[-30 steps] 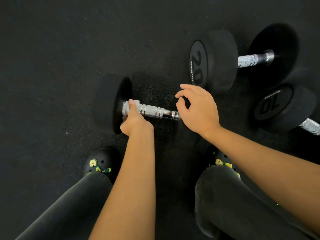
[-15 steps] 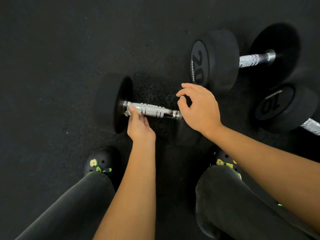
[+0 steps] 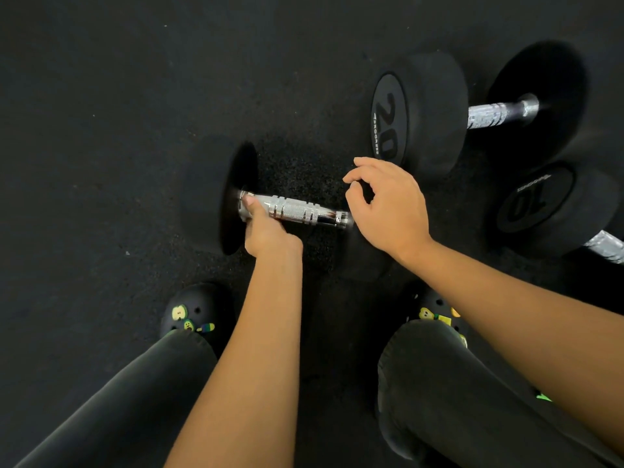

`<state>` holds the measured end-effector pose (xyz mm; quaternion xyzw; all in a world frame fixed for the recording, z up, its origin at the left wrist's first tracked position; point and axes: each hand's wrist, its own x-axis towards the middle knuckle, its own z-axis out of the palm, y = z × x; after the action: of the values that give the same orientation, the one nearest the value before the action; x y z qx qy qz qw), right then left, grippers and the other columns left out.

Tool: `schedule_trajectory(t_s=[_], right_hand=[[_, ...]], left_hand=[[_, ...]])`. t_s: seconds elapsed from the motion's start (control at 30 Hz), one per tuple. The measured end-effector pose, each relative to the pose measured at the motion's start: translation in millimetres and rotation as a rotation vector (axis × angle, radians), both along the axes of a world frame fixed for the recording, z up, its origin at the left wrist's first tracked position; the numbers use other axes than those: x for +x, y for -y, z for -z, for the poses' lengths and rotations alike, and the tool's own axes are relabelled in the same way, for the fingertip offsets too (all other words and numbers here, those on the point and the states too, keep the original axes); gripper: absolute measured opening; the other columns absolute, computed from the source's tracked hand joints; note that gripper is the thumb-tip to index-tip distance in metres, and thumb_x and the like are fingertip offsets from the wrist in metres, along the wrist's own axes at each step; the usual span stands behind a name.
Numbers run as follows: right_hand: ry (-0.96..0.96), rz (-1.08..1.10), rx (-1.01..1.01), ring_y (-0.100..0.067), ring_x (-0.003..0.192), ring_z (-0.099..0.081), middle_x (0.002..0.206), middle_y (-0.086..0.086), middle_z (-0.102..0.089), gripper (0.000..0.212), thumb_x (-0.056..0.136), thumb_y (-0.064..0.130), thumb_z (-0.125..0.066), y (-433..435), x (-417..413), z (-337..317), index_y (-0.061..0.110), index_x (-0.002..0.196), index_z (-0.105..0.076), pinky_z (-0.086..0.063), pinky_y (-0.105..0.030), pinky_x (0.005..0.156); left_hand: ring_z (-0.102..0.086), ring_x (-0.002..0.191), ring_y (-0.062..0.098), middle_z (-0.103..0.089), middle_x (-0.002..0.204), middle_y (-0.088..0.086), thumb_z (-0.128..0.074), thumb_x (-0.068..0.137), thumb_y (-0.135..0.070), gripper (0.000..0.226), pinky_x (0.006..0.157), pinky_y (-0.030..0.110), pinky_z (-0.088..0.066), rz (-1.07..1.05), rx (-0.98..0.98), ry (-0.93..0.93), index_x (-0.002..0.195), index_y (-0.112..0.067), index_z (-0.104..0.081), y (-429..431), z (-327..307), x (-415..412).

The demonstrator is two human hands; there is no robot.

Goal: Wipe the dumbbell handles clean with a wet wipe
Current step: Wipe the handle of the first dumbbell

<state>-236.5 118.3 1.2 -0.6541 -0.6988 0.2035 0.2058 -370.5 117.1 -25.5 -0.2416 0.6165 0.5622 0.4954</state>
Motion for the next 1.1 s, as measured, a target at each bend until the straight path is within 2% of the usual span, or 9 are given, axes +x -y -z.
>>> schedule_trajectory(t_s=[0.17, 0.27, 0.37, 0.43, 0.53, 0.6, 0.77, 0.93, 1.1], right_hand=[[-0.008, -0.003, -0.005, -0.014, 0.111, -0.058, 0.113, -0.003, -0.068, 0.024, 0.084, 0.02, -0.049, 0, 0, -1, 0.013, 0.092, -0.072, -0.039, -0.031, 0.098], [-0.002, -0.002, -0.008, -0.014, 0.112, -0.057, 0.114, -0.001, -0.067, 0.025, 0.084, 0.021, -0.049, 1, 1, 0, 0.014, 0.093, -0.071, -0.034, -0.026, 0.098], [0.007, 0.005, -0.022, -0.012, 0.114, -0.055, 0.116, 0.001, -0.066, 0.025, 0.085, 0.022, -0.049, 1, 1, 0, 0.015, 0.094, -0.071, -0.027, -0.019, 0.095], [0.019, 0.005, -0.023, -0.012, 0.114, -0.054, 0.116, 0.001, -0.066, 0.023, 0.085, 0.021, -0.051, 2, 1, 0, 0.015, 0.094, -0.071, -0.024, -0.016, 0.094], [0.021, -0.002, -0.012, -0.013, 0.113, -0.055, 0.115, -0.001, -0.067, 0.023, 0.085, 0.019, -0.051, 2, 1, 0, 0.014, 0.094, -0.072, -0.024, -0.015, 0.093], [0.021, -0.004, -0.017, -0.013, 0.113, -0.055, 0.115, 0.0, -0.066, 0.023, 0.085, 0.02, -0.051, 2, 1, -1, 0.014, 0.094, -0.071, -0.024, -0.016, 0.093], [0.015, -0.001, -0.016, -0.013, 0.113, -0.055, 0.114, 0.0, -0.067, 0.023, 0.085, 0.02, -0.051, 3, 0, 0, 0.014, 0.093, -0.072, -0.027, -0.017, 0.094], [0.003, 0.009, -0.028, -0.012, 0.112, -0.056, 0.116, 0.0, -0.066, 0.024, 0.084, 0.022, -0.049, 0, 1, 1, 0.016, 0.093, -0.071, -0.032, -0.021, 0.095], [-0.001, 0.006, -0.034, -0.013, 0.112, -0.056, 0.118, 0.0, -0.065, 0.025, 0.084, 0.023, -0.048, 0, 0, 0, 0.017, 0.093, -0.071, -0.037, -0.028, 0.097]], left_hand=[[-0.056, 0.098, 0.011, -0.058, 0.106, 0.003, -0.045, 0.096, -0.031, 0.029, 0.103, 0.026, -0.038, 0.038, 0.316, 0.122, 0.109, -0.008, -0.057, 23, 25, -12], [-0.051, 0.118, 0.018, -0.055, 0.122, 0.008, -0.042, 0.097, -0.027, 0.039, 0.111, 0.035, -0.033, 0.15, 0.373, 0.173, 0.129, -0.006, -0.047, 31, 34, -22], [-0.048, 0.122, 0.02, -0.057, 0.116, 0.007, -0.038, 0.099, -0.022, 0.027, 0.113, 0.039, -0.03, 0.247, 0.437, 0.196, 0.118, -0.009, -0.052, 37, 37, -23], [-0.049, 0.122, 0.021, -0.059, 0.111, 0.005, -0.041, 0.099, -0.023, 0.021, 0.112, 0.04, -0.03, 0.25, 0.44, 0.211, 0.109, -0.011, -0.055, 41, 33, -20], [-0.05, 0.124, 0.025, -0.056, 0.128, 0.01, -0.049, 0.093, -0.033, 0.044, 0.109, 0.04, -0.034, 0.098, 0.433, 0.279, 0.13, -0.008, -0.047, 38, 27, -23], [-0.051, 0.124, 0.024, -0.054, 0.13, 0.013, -0.049, 0.092, -0.03, 0.046, 0.107, 0.039, -0.036, 0.021, 0.421, 0.269, 0.132, -0.009, -0.046, 32, 26, -27], [-0.053, 0.093, 0.02, -0.054, 0.098, 0.009, -0.048, 0.09, -0.025, 0.013, 0.093, 0.032, -0.042, 0.084, 0.409, 0.238, 0.095, -0.014, -0.052, 12, 18, -24], [-0.056, 0.11, 0.025, -0.057, 0.103, 0.008, -0.052, 0.09, -0.028, 0.015, 0.101, 0.036, -0.042, 0.143, 0.402, 0.23, 0.091, -0.014, -0.056, 6, 23, -25], [-0.069, 0.082, 0.014, -0.06, 0.087, 0.002, -0.054, 0.092, -0.034, 0.023, 0.094, 0.034, -0.047, 0.179, 0.405, 0.197, 0.082, -0.014, -0.057, 6, 18, -19]])
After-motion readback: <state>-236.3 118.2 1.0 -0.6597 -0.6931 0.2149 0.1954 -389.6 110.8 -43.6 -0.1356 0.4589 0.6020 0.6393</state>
